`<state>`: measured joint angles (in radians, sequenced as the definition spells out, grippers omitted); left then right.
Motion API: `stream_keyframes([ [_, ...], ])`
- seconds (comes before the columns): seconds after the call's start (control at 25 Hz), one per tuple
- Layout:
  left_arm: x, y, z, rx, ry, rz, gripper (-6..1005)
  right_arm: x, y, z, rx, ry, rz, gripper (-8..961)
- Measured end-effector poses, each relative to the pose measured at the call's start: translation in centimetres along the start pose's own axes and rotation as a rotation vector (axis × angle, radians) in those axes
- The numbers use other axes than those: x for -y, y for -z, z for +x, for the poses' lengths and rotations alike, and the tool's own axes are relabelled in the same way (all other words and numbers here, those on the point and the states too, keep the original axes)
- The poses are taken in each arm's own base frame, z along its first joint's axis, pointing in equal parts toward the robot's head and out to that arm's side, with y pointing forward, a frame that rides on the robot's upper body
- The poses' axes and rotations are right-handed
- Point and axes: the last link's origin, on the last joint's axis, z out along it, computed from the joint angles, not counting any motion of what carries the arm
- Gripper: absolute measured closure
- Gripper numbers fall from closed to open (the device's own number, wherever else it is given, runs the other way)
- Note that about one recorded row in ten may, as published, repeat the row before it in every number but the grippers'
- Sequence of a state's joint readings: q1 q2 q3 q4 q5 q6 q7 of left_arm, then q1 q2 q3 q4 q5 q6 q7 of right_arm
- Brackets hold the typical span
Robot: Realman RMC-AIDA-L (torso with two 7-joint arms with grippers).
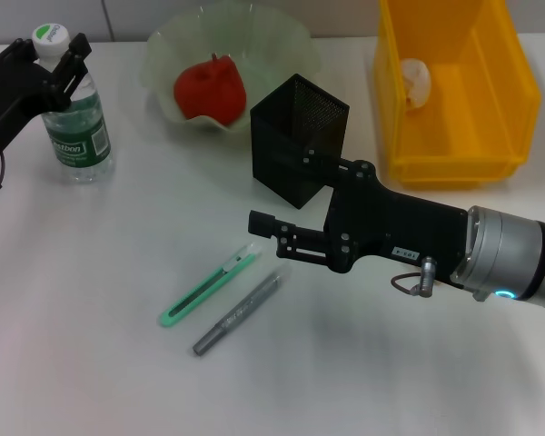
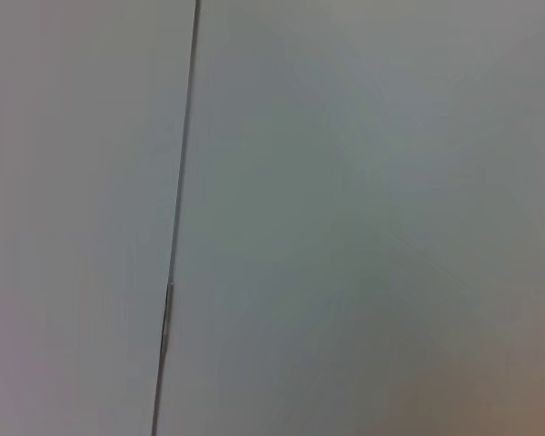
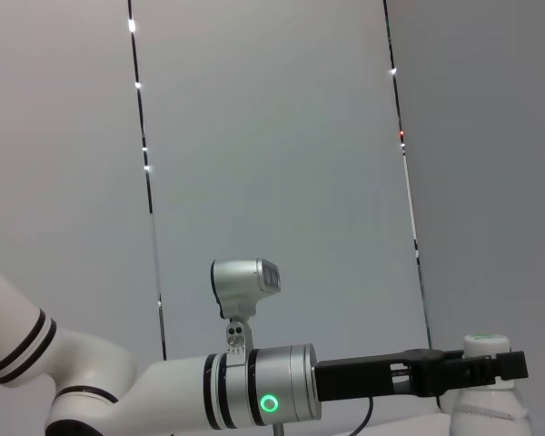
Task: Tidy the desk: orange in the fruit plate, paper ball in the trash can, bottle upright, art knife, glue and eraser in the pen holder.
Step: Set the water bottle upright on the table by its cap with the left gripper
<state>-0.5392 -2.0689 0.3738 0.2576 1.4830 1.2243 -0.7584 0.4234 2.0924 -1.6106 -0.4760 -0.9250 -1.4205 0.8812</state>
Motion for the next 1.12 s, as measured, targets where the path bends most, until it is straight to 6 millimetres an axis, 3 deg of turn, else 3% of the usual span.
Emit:
stream_keyframes([
  [0.96,-0.17,0.33,-0.17,-0.003,0.018,-0.006,534,-0.14,0.03,0.03,0.002,-0.020,-0.006,222],
  [1.12,-0.03,0.36,-0.05,-0.005,0.039,-0.005,470,-0.23,-0.01,0.08,0.000,-0.022,-0.011,222],
])
